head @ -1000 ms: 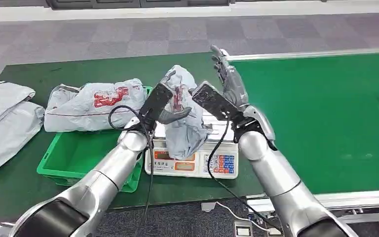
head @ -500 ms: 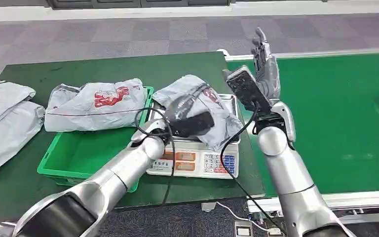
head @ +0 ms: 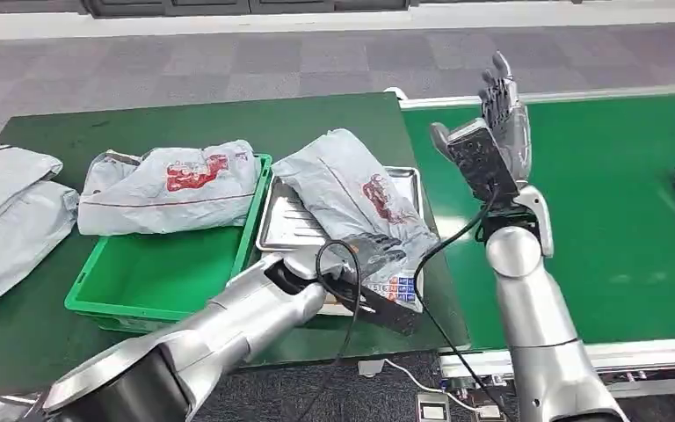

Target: Moved the parcel from conveyor to table for the left to box.

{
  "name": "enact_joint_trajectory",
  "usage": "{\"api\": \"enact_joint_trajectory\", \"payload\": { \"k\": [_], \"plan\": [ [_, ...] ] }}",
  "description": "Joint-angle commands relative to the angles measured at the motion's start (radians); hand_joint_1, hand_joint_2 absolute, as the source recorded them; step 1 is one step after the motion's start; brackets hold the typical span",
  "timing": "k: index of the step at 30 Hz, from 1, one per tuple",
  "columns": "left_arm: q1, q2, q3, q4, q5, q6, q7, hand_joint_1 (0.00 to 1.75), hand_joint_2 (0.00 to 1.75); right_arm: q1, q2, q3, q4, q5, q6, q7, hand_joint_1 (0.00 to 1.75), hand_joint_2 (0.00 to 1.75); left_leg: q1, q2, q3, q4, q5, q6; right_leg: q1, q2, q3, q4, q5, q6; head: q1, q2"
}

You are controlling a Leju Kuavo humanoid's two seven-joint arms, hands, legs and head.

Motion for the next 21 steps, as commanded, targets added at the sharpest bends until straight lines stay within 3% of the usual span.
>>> {"api": "enact_joint_trajectory", "payload": {
  "k": [1, 4, 5, 6, 10, 11, 15, 21],
  "plan": [
    [-0.039, 0.0, -0.1, 0.087, -0.003, -0.015, 0.005, 0.0, 1.75, -0.018, -0.013, -0.031, 0.018, -0.005, 0.01, 0.001, 0.0, 1.75, 0.0, 0.0, 0.001, 0.0, 0.0, 0.0, 0.0, 0.0, 0.001, -0.001, 0.0, 0.0, 0.0, 0.0],
    [-0.039, 0.0, -0.1, 0.087, -0.003, -0.015, 0.005, 0.0, 1.75, -0.018, -0.013, -0.031, 0.018, -0.005, 0.01, 0.001, 0.0, 1.75, 0.0, 0.0, 0.001, 0.0, 0.0, 0.0, 0.0, 0.0, 0.001, 0.0, 0.0, 0.0, 0.0, 0.0],
    [-0.031, -0.001, -0.088, 0.1, 0.005, -0.043, 0.055, 0.0, 1.75, -0.03, -0.015, -0.02, 0.028, -0.037, 0.049, -0.02, 0.0, 1.75, 0.0, 0.0, 0.002, -0.001, 0.0, 0.0, 0.0, 0.0, 0.002, -0.002, 0.0, 0.0, 0.0, 0.0],
    [-0.012, 0.015, -0.084, 0.092, -0.001, -0.011, 0.059, 1.34, 1.75, -0.051, -0.011, -0.01, 0.047, -0.041, 0.051, -0.021, 0.0, 1.75, 0.0, 0.0, 0.001, -0.001, 0.0, 0.001, 0.0, 0.0, 0.002, -0.001, 0.0, 0.0, 0.0, 0.0],
    [0.004, 0.025, -0.079, 0.099, -0.007, 0.025, 0.057, 1.34, 1.75, -0.06, -0.002, -0.002, 0.049, -0.044, 0.045, -0.014, 0.0, 1.75, 0.0, 0.004, 0.003, -0.002, 0.0, 0.0, -0.001, 0.004, 0.003, -0.002, 0.001, 0.0, 0.0, 0.0],
    [0.009, 0.028, -0.06, 0.085, -0.008, 0.128, 0.094, 1.75, 1.75, -0.049, -0.004, -0.005, 0.035, -0.043, 0.037, -0.01, 0.0, 1.75, 0.0, 0.003, 0.003, -0.002, 0.0, 0.0, -0.001, 0.003, 0.002, -0.002, 0.001, 0.0, 0.0, 0.0],
    [0.019, 0.02, 0.005, 0.074, 0.003, 0.279, 0.123, 1.75, 1.75, -0.01, -0.022, 0.004, -0.006, -0.04, 0.042, -0.01, 0.0, 1.75, 0.0, 0.001, 0.004, -0.003, 0.0, 0.0, 0.0, 0.001, 0.005, -0.003, 0.001, 0.0, 0.0, 0.0],
    [0.018, 0.024, 0.026, 0.067, 0.006, 0.322, 0.118, 1.75, 1.75, -0.018, -0.021, 0.01, 0.01, -0.04, 0.045, -0.01, 0.0, 1.75, 0.0, 0.001, 0.003, -0.001, 0.0, 0.001, 0.0, 0.001, 0.003, -0.002, 0.0, 0.0, 0.0, 0.0]
  ]
}}
